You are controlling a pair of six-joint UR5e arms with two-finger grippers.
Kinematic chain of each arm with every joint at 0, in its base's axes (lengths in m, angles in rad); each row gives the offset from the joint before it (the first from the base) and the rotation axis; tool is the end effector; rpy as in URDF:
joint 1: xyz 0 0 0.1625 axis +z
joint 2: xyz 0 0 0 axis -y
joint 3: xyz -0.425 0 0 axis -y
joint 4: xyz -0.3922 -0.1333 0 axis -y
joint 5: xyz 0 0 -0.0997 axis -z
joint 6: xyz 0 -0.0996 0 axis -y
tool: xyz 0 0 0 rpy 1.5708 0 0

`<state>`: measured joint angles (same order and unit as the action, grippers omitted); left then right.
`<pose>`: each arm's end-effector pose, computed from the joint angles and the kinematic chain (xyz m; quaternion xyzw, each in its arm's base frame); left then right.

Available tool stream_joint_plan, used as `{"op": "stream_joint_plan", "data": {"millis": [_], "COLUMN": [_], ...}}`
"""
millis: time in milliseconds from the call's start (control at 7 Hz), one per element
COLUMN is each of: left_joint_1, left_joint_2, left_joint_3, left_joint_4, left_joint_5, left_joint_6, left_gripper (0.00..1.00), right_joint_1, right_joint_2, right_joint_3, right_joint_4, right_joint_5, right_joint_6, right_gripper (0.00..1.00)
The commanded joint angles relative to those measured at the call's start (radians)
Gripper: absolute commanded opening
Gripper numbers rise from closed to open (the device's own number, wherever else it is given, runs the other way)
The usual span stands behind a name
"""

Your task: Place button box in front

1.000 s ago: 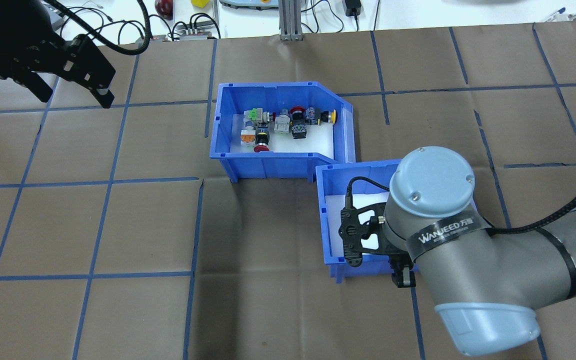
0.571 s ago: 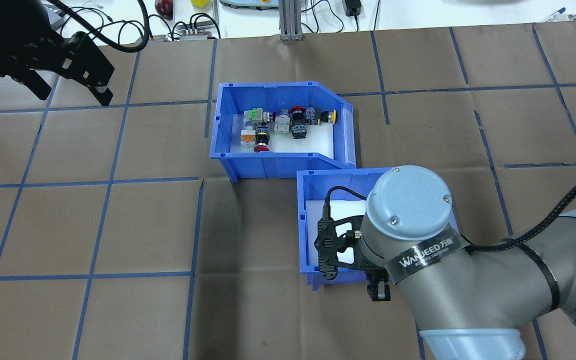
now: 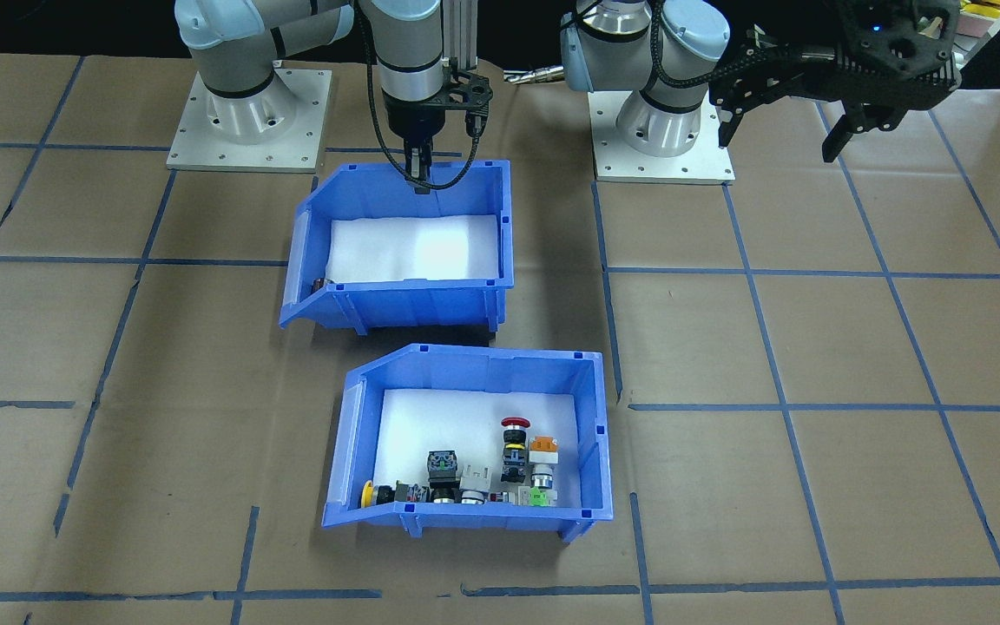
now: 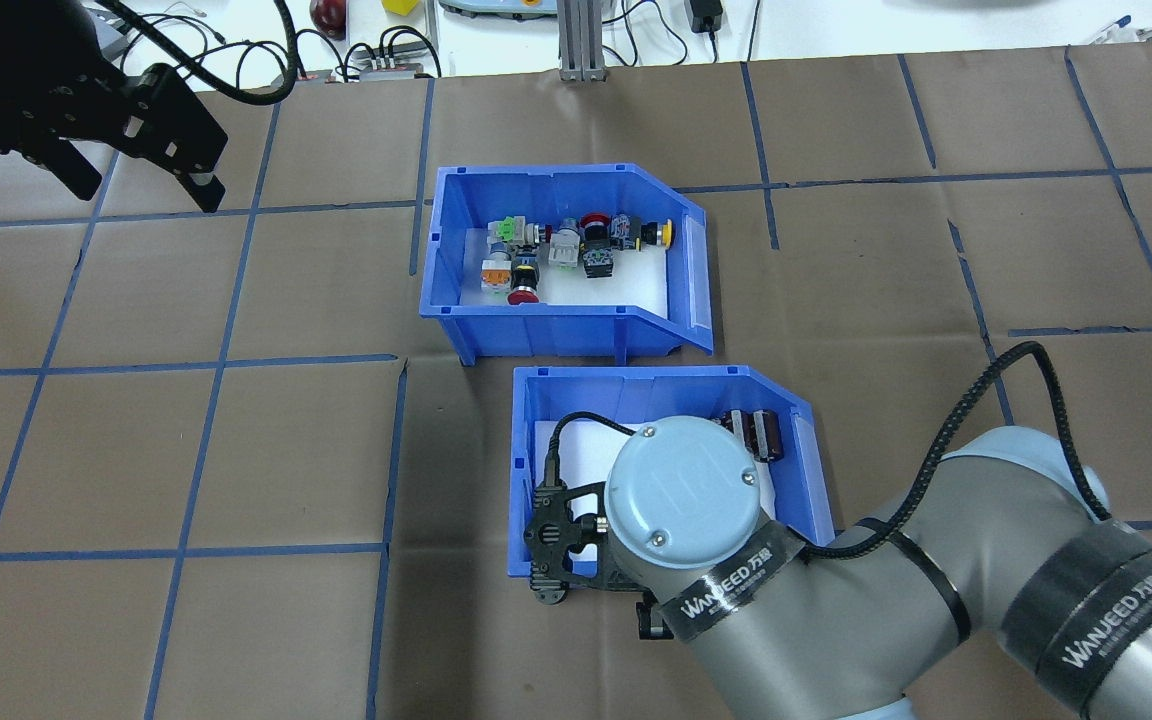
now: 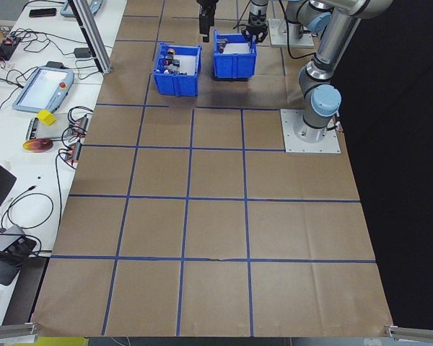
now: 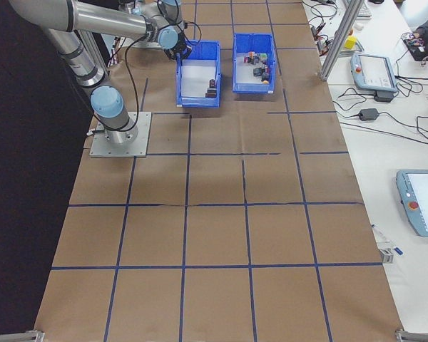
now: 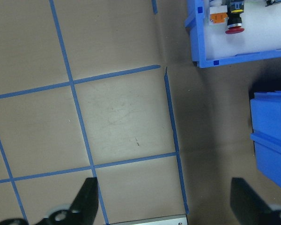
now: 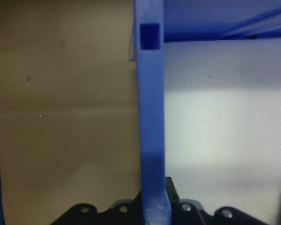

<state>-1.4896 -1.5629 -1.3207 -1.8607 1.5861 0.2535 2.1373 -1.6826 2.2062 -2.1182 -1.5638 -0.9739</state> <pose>-0.0930 -0.4815 0.5848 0.0862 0.9961 0.0170 0.0049 0.3247 -0.2608 0.2915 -0.6963 0.7177 -0.0124 0.0010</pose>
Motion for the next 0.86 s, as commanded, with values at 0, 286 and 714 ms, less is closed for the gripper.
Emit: {"op": "stream_joint_plan", "data": {"millis": [0,286,714], "left_joint_1": [0.000,0.000,0.000], "left_joint_2": [0.000,0.001,0.006], "left_joint_3": [-0.002,-0.003,-0.011], "left_joint_4": [-0.002,-0.002,0.000], "left_joint_5": [0.000,0.002,0.005], "left_joint_6": [0.001,0.000,0.001], "left_gripper": [0.99,0.99,0.99], "right_joint_1": [0.027,0.027,0.024], "right_joint_2": [0.032,0.032,-0.003], "right_joint_3": [0.001,0.001,-0.013], "right_joint_4": [-0.008,-0.008,0.004], "right_joint_5": [-0.005,-0.002,-0.062], "right_joint_6": [0.018,0.024,0.023], "right_gripper": [0.09,0.76,1.00]}}
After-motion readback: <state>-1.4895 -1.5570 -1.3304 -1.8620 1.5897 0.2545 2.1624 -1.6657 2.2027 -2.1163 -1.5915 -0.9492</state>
